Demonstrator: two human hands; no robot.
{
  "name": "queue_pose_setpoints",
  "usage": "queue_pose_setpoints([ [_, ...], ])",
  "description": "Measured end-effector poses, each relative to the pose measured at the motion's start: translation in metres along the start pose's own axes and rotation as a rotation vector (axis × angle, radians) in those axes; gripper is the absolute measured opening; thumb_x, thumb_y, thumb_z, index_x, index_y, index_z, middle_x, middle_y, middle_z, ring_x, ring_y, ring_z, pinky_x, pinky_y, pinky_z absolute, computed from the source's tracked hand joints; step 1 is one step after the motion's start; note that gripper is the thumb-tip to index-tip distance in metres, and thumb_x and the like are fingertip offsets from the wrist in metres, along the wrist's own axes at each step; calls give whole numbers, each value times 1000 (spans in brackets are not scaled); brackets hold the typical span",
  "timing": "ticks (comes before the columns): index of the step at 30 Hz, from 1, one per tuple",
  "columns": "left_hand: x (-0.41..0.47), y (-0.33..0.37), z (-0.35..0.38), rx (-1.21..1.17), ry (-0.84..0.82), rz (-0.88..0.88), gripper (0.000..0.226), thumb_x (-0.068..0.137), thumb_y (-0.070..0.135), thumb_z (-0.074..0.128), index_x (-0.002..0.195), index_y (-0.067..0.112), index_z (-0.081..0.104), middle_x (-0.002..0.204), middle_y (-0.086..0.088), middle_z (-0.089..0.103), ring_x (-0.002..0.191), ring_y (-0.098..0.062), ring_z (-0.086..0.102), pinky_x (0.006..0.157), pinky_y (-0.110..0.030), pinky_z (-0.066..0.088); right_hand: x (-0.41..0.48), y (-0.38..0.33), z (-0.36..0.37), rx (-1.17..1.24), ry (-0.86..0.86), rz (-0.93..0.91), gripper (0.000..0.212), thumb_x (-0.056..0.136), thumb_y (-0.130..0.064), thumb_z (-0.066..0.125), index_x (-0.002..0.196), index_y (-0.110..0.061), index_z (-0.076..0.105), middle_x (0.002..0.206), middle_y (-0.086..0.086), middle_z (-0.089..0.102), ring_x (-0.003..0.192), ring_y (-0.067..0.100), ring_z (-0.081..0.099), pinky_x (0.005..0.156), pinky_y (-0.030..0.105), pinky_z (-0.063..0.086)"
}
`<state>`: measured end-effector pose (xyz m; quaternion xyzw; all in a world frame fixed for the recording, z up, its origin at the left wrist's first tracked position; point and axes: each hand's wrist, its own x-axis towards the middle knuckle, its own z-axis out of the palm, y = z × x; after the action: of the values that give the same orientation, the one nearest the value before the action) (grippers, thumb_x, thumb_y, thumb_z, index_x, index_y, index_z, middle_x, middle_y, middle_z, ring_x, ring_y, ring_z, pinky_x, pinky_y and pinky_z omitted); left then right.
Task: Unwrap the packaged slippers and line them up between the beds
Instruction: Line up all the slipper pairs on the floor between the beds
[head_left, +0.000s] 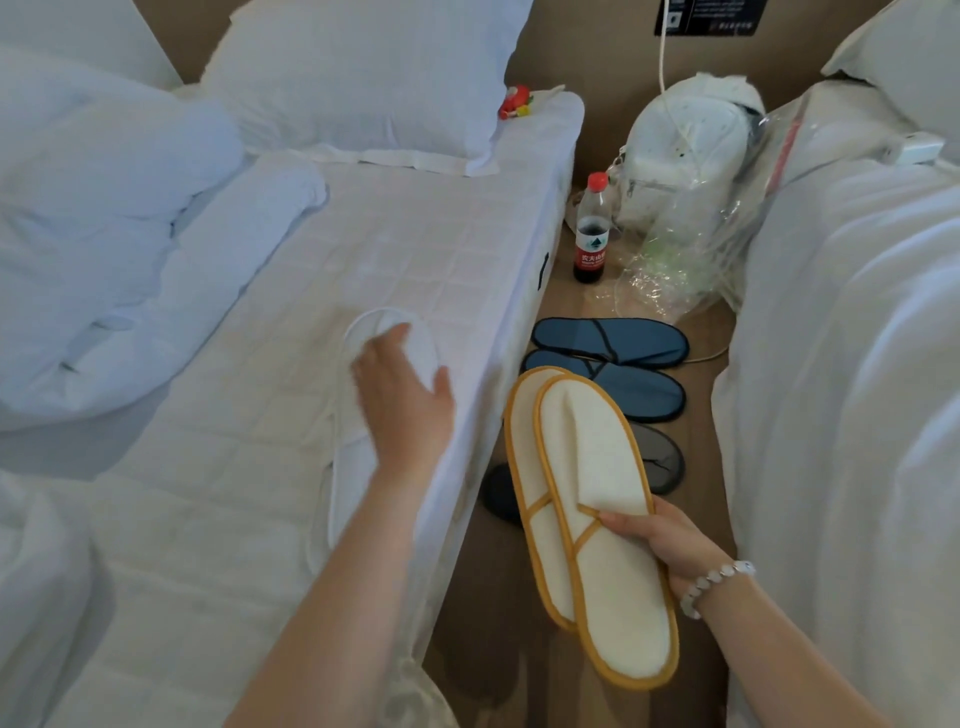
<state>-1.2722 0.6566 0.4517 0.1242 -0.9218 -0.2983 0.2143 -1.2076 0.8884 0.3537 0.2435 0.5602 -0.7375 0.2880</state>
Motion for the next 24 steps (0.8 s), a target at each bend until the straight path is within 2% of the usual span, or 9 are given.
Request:
queue_pose_setpoints([
  [2, -14, 24, 19, -165, -210, 20, 56, 86, 14, 63, 136, 3, 40, 132, -14, 46, 123, -28, 44, 103, -28, 30, 1, -8, -4, 50, 2, -6, 62, 60, -15, 76, 118, -7, 58, 103, 17, 71, 91, 35, 68, 71, 42, 56],
  [5, -24, 42, 41, -267, -578, -205, 66, 91, 26, 58, 146, 12, 25, 142, -2, 38, 132, -20, 39, 107, -31, 35, -2, -28, -8, 82, -35, -22, 52, 65, -13, 77, 114, -7, 59, 96, 14, 73, 83, 30, 70, 65, 38, 58],
  [8, -31, 51, 38, -454, -790, -534, 46, 88, 31, 61, 129, 16, 47, 119, 10, 53, 115, -17, 54, 92, -29, 46, -19, -49, -10, 55, -80, 54, 49, 65, -14, 76, 110, -8, 60, 90, 12, 73, 78, 25, 71, 61, 34, 58],
  [12, -52, 61, 8, -476, -820, -682, 8, 84, 22, 65, 90, 26, 65, 92, 6, 68, 90, -11, 63, 78, -27, 52, -56, -63, -11, -85, -84, 213, 41, 73, -7, 76, 111, -6, 61, 92, 11, 73, 82, 26, 70, 64, 35, 58],
  [14, -68, 65, -15, -482, -824, -854, 13, 81, 17, 69, 79, 27, 61, 89, 1, 68, 89, -17, 64, 79, -34, 54, -79, -69, -11, -205, -75, 297, 37, 79, -6, 71, 114, -6, 61, 100, 11, 72, 91, 27, 68, 76, 39, 58],
  [16, -87, 71, -40, -490, -839, -1066, 12, 81, 13, 69, 82, 21, 61, 90, -2, 67, 88, -20, 64, 74, -34, 55, -101, -77, -10, -400, -89, 364, 47, 74, -14, 78, 117, -9, 61, 108, 7, 70, 98, 24, 66, 86, 40, 54],
  [18, -108, 79, -64, -524, -837, -1276, 13, 85, 10, 65, 93, 18, 57, 90, 0, 63, 81, -13, 59, 67, -28, 49, -120, -83, -7, -571, -107, 438, 50, 69, -21, 82, 115, -12, 63, 105, 2, 70, 93, 18, 66, 79, 31, 55],
  [20, -124, 89, -83, -584, -772, -1458, 23, 86, 7, 64, 105, 16, 54, 93, 0, 63, 81, -13, 59, 71, -31, 48, -132, -91, -3, -661, -116, 493, 45, 72, -18, 81, 113, -13, 63, 102, -1, 69, 89, 14, 65, 75, 26, 53],
  [24, -152, 91, -96, -642, -638, -1725, 39, 85, 4, 66, 120, 10, 52, 102, -8, 63, 93, -25, 61, 72, -36, 53, -135, -94, 7, -872, -143, 552, 49, 73, -16, 76, 117, -12, 57, 109, 1, 62, 101, 20, 58, 88, 33, 50],
])
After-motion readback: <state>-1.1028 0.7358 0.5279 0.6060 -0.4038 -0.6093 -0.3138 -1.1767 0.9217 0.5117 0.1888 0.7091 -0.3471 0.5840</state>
